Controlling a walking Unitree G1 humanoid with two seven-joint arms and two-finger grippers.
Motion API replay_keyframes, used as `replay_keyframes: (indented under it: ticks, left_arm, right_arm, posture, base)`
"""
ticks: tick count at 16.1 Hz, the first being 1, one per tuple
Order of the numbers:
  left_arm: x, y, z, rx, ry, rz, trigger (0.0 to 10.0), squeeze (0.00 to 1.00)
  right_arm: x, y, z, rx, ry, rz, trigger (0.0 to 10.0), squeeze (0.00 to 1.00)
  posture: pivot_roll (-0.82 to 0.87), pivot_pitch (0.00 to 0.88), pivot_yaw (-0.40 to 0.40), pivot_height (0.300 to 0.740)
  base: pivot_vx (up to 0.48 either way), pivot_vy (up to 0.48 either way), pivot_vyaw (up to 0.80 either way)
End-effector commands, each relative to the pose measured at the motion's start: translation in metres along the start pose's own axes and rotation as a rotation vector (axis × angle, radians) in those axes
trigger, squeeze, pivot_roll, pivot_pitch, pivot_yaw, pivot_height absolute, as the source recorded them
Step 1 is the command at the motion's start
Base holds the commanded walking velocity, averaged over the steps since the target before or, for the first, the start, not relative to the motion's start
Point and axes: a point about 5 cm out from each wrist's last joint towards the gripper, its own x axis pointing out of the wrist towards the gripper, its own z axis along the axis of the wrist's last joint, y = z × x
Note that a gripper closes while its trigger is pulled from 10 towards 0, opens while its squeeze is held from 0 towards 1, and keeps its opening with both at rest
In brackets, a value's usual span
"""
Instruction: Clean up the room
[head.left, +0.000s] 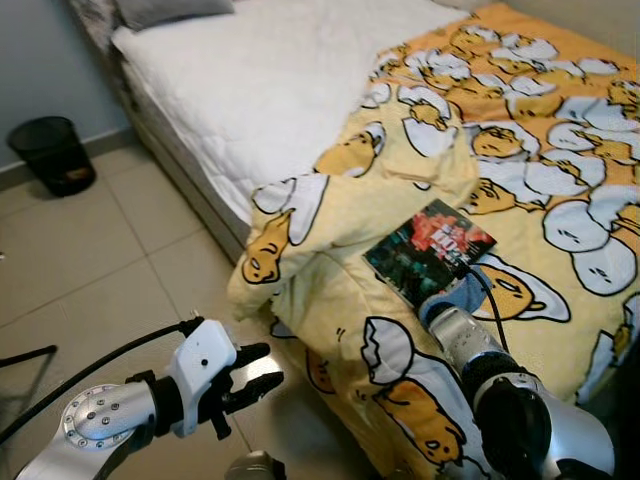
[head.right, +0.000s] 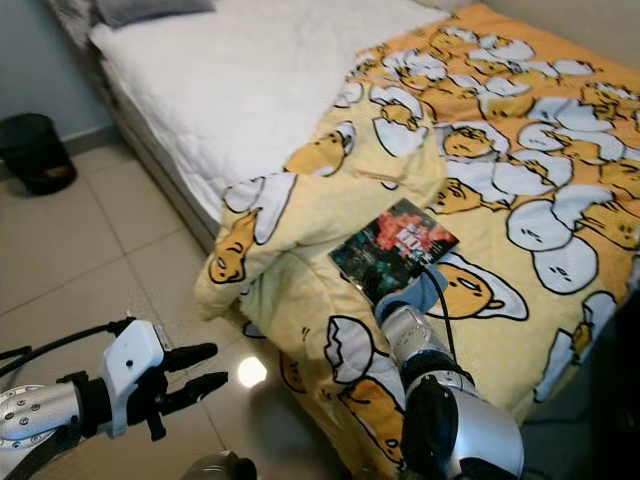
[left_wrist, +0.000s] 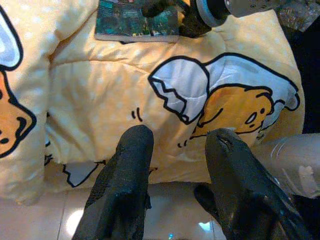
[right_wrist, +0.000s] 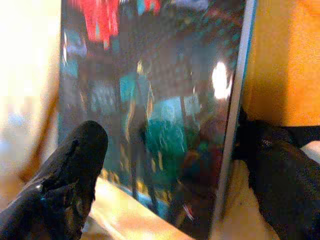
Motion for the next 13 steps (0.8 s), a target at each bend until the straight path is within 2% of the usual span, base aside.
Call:
replay_keyframes:
  ticks: [1, 2, 3, 4, 5, 6, 11, 13]
  left_arm:
    - [-0.002, -0.001, 0.001, -0.001, 0.001, 0.008, 10.0, 0.42]
    - [-0.001, -0.001, 0.003, -0.004, -0.005, 0.015, 10.0, 0.41]
    - [0.000, -0.001, 0.004, -0.006, -0.011, 0.017, 10.0, 0.41]
    - [0.000, -0.001, 0.005, -0.006, -0.014, 0.018, 10.0, 0.41]
    - [0.001, -0.001, 0.006, -0.006, -0.018, 0.019, 10.0, 0.41]
    - [0.002, -0.002, 0.007, -0.008, -0.021, 0.021, 10.0, 0.42]
    - [0.003, -0.004, 0.008, -0.012, -0.027, 0.024, 10.0, 0.42]
    - [0.003, -0.004, 0.008, -0.013, -0.031, 0.025, 10.0, 0.42]
  right_arm:
    - [0.000, 0.000, -0.014, 0.115, 0.046, 0.007, 10.0, 0.00]
    - [0.001, 0.010, -0.003, 0.236, -0.001, 0.061, 9.3, 0.00]
    - [0.002, 0.018, 0.005, 0.290, -0.029, 0.102, 5.4, 0.00]
    - [0.002, 0.021, 0.008, 0.300, -0.039, 0.122, 3.6, 0.00]
    - [0.002, 0.028, 0.013, 0.331, -0.054, 0.154, 1.1, 0.00]
    - [0.002, 0.033, 0.017, 0.336, -0.063, 0.181, 0.0, 0.00]
    - [0.002, 0.044, 0.016, 0.324, -0.061, 0.252, 0.0, 0.00]
    - [0.002, 0.044, 0.016, 0.322, -0.062, 0.251, 0.0, 0.00]
  posture:
    - [0.29, 0.162, 0.005, 0.740]
    - [0.28, 0.157, 0.002, 0.740]
    - [0.28, 0.154, -0.001, 0.740]
    - [0.28, 0.154, -0.002, 0.740]
    - [0.28, 0.154, -0.004, 0.740]
    - [0.28, 0.156, -0.005, 0.740]
    - [0.28, 0.155, -0.015, 0.740]
    - [0.28, 0.153, -0.018, 0.740]
  base:
    - [0.000, 0.000, 0.00]
    - [0.000, 0.000, 0.00]
    - [0.000, 0.000, 0.00]
    - [0.000, 0.000, 0.00]
    - [0.000, 0.000, 0.00]
    - [0.000, 0.000, 0.00]
    - [0.000, 0.000, 0.00]
    - [0.000, 0.000, 0.00]
